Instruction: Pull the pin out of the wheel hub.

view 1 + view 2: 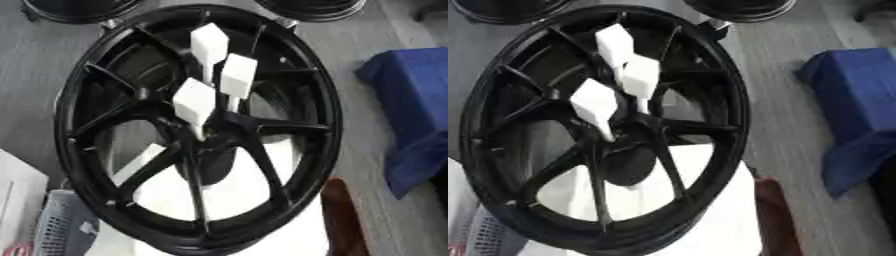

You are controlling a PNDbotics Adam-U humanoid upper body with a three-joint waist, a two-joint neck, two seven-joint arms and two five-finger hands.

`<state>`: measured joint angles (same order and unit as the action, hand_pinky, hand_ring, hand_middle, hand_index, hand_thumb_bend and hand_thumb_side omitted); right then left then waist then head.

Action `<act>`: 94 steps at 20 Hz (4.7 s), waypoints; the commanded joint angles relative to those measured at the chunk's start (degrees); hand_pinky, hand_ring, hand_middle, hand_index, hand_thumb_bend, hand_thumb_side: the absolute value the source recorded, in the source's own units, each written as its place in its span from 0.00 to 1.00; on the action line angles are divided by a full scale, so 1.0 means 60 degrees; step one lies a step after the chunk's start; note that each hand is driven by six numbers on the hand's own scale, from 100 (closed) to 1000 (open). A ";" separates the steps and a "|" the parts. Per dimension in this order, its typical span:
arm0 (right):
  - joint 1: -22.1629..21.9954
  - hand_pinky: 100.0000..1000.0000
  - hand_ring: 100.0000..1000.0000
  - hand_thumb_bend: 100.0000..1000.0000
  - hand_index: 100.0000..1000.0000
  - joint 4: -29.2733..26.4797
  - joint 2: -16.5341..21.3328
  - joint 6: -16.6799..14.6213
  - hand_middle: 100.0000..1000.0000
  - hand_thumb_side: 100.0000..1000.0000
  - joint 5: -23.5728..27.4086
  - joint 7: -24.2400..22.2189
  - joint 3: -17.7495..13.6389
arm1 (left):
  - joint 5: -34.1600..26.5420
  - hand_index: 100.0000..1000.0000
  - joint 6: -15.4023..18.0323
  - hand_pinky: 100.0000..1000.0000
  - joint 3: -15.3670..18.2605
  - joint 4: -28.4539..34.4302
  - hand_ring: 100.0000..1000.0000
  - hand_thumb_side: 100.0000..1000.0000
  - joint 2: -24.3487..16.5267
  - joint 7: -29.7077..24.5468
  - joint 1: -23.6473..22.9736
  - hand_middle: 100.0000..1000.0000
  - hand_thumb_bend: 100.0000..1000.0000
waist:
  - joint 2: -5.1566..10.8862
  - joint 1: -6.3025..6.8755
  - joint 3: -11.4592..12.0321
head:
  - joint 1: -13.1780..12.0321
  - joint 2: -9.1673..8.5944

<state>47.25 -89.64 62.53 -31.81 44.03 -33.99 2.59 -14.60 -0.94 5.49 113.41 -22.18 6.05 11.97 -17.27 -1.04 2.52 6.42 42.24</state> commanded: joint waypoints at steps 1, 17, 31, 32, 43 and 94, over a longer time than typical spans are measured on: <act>0.0718 0.89 0.77 0.00 0.76 0.0370 -0.0271 0.0038 0.62 0.34 -0.0069 -0.0356 0.0233 | 0.0060 0.68 0.0009 0.67 0.0094 0.0196 0.67 0.70 -0.0290 0.0036 0.0007 0.51 0.00 | 0.0208 -0.0023 0.0027 | 0.0171 -0.0102; 0.2821 0.89 0.77 0.00 0.76 0.1412 -0.3228 0.0726 0.62 0.33 -0.0905 -0.2207 0.1414 | -0.0018 0.68 -0.0146 0.67 0.0032 0.0196 0.67 0.72 -0.0120 0.0004 -0.0044 0.51 0.00 | 0.0110 0.0015 0.0545 | 0.1064 -0.0309; 0.2163 0.91 0.82 0.00 0.80 0.0910 -0.4821 0.0503 0.70 0.26 -0.3773 -0.2969 0.1888 | 0.0085 0.68 -0.0507 0.67 0.0073 0.0196 0.68 0.75 -0.0006 0.0021 -0.0499 0.51 0.00 | 0.0296 0.0084 0.0052 | 0.0358 -0.0257; 0.2113 0.91 0.82 0.00 0.81 0.0829 -0.4899 0.0461 0.70 0.25 -0.3900 -0.2981 0.1932 | 0.0084 0.67 -0.0528 0.67 0.0087 0.0196 0.68 0.75 -0.0010 0.0042 -0.0525 0.51 0.00 | 0.0303 0.0079 0.0018 | 0.0316 -0.0274; 0.1782 0.90 0.83 0.00 0.81 -0.0053 -0.5242 -0.0136 0.71 0.20 -0.5108 -0.2866 0.2472 | 0.0143 0.67 -0.0639 0.67 0.0178 0.0196 0.68 0.75 -0.0054 0.0183 -0.0705 0.51 0.00 | 0.0376 0.0056 -0.0179 | -0.0134 -0.0046; 0.1608 0.88 0.86 0.00 0.86 0.1567 -0.5400 -0.1561 0.78 0.45 -1.0621 -0.2029 0.3259 | 0.0639 0.67 -0.0835 0.67 0.0524 -0.0571 0.69 0.80 0.0025 0.0502 -0.1963 0.52 0.00 | 0.1041 -0.0298 -0.0270 | -0.0854 0.0313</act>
<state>55.64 -79.61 29.31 -31.21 -19.58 -36.25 22.95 -11.05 -5.98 7.99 109.39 -21.12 8.86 0.13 -12.11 -3.19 0.90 1.52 43.81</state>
